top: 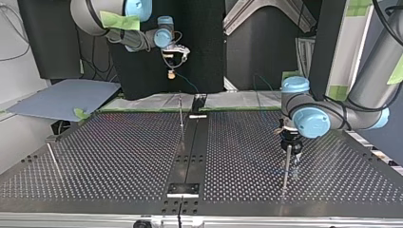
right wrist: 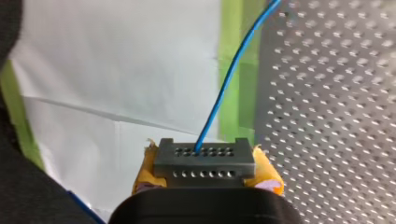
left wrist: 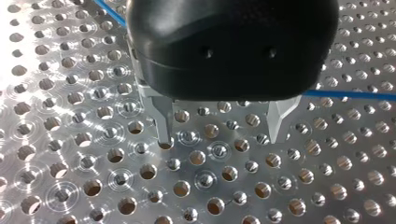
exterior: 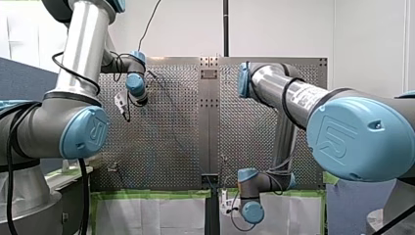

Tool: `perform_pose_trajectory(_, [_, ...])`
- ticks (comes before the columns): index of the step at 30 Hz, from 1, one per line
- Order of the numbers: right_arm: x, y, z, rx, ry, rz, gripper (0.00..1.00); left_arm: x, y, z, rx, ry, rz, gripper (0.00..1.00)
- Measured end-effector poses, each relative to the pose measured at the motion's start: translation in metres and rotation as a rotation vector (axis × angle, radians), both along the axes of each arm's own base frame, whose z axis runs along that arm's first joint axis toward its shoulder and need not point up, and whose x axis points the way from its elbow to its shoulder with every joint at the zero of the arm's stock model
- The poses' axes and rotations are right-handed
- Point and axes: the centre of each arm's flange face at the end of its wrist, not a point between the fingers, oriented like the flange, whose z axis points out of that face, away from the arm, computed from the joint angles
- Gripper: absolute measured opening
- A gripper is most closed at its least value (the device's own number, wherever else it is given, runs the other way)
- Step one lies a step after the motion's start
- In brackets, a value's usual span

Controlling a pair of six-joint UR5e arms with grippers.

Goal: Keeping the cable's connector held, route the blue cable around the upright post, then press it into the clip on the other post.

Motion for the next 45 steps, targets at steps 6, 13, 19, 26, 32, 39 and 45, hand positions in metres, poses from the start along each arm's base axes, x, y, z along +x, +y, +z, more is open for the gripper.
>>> perform_pose_trajectory(6, [-0.004,0.006,0.026,-0.024,-0.004,0.002,0.00,0.001,0.002,0.000,-0.012,-0.003,0.007,0.99])
perform_pose_trajectory(13, [-0.014,0.020,0.051,0.002,0.018,0.009,0.00,0.001,0.004,0.000,-0.021,-0.005,0.015,0.99])
perform_pose_trajectory(19, [-0.025,0.032,0.070,0.035,0.040,0.013,0.00,0.002,0.006,0.000,-0.024,-0.011,0.019,0.99])
perform_pose_trajectory(26, [-0.029,0.024,0.099,0.029,0.005,0.035,0.00,0.002,0.007,0.001,-0.025,-0.014,0.021,0.99])
perform_pose_trajectory(32, [-0.021,0.006,0.133,-0.037,-0.054,0.077,0.00,0.002,0.007,0.001,-0.022,-0.013,0.021,0.99])
perform_pose_trajectory(39, [-0.016,-0.011,0.170,-0.102,-0.102,0.108,0.00,0.002,0.007,0.001,-0.019,-0.012,0.027,0.99])
perform_pose_trajectory(45, [-0.015,-0.020,0.202,-0.149,-0.126,0.115,0.00,0.002,0.007,0.001,-0.020,-0.011,0.028,0.99])
